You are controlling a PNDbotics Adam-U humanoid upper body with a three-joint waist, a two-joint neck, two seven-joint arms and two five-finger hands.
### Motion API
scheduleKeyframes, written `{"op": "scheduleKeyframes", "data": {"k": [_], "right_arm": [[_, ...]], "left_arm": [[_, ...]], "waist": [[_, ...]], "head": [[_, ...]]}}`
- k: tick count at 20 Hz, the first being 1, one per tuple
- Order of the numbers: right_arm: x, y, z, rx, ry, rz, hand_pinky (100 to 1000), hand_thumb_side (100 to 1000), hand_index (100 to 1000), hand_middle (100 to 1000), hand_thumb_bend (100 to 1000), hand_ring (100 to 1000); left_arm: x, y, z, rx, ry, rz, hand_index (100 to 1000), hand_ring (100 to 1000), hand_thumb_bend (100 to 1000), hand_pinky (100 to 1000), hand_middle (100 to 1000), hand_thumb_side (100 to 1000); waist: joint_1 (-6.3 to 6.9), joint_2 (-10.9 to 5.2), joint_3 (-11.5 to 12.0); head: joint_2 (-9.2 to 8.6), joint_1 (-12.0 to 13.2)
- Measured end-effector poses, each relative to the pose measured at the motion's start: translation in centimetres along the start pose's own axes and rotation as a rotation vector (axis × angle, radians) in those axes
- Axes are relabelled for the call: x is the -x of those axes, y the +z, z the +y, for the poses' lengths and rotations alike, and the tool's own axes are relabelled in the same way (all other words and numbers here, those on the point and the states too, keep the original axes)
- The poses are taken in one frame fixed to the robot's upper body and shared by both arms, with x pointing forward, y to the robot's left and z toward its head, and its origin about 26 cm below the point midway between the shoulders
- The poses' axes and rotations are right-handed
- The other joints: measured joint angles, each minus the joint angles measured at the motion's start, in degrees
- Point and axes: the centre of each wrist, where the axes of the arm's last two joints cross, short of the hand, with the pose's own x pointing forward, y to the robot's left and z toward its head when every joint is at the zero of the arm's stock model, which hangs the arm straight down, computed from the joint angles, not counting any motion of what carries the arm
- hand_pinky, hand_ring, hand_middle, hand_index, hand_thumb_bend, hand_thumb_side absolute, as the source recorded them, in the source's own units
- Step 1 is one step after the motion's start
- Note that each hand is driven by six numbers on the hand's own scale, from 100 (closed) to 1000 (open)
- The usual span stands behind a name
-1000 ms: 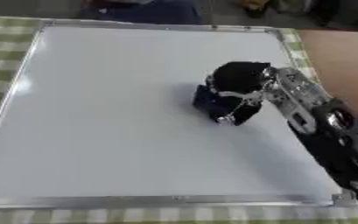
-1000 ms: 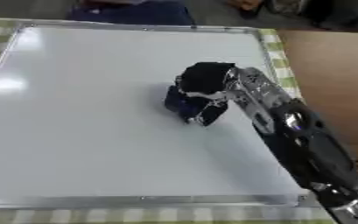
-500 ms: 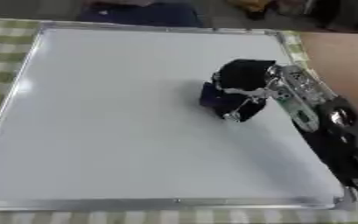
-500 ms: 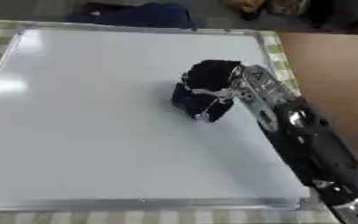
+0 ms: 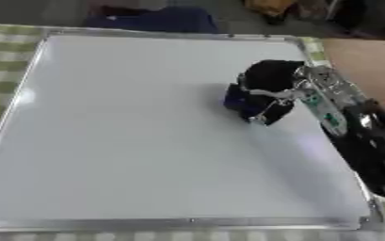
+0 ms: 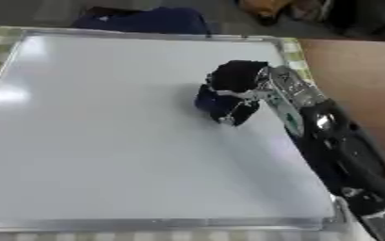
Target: Wipe the whiteboard clean with a brush.
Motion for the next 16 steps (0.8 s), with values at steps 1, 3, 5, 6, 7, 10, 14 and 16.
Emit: {"op": "scheduleKeyframes", "data": {"k": [1,3,5,6,7,10,14,16], "right_arm": [[0.3,0.1,0.0,0.000,-0.004,0.010,308,210,292,100,100,294],[0.7,0.2,0.2,0.002,-0.014,0.030,305,210,290,100,100,292],[1.2,0.4,0.4,0.004,-0.025,0.052,302,211,288,100,100,289],[1.4,0.5,0.4,0.005,-0.029,0.061,300,210,286,100,100,288],[1.5,0.6,0.5,0.008,-0.032,0.068,299,210,285,100,100,287],[1.8,0.7,0.5,0.013,-0.035,0.075,293,211,278,100,100,283],[1.8,0.7,0.4,0.015,-0.044,0.064,281,214,270,100,100,276],[1.8,0.7,0.3,0.010,-0.052,0.055,277,216,267,100,100,273]], "left_arm": [[0.0,0.0,0.0,0.000,0.000,0.000,521,506,100,449,518,978],[0.0,0.0,0.0,0.001,0.000,-0.001,521,506,100,449,518,978],[0.0,-0.1,0.0,0.003,0.001,-0.004,521,507,100,449,518,977],[0.0,-0.1,0.0,0.003,0.002,-0.004,521,507,100,449,518,977],[0.0,-0.1,-0.1,0.004,0.002,-0.005,521,507,100,449,518,976],[0.0,-0.2,-0.1,0.005,0.004,-0.008,522,507,100,449,518,974],[0.0,-0.2,-0.1,0.003,0.009,-0.009,522,508,100,450,518,971],[0.0,-0.2,-0.1,0.003,0.011,-0.011,522,508,100,450,518,969]], "waist": [[0.00,0.06,0.1],[-0.01,0.13,0.3],[-0.02,0.21,0.6],[-0.03,0.27,0.6],[-0.03,0.33,0.6],[0.04,0.44,0.7],[0.63,0.44,0.6],[0.90,0.43,0.6]], "head": [[0.00,-0.1],[-0.01,-0.1],[-0.03,-0.2],[-0.03,-0.2],[-0.03,-0.2],[-0.01,-0.2],[0.05,0.5],[0.06,1.1]]}}
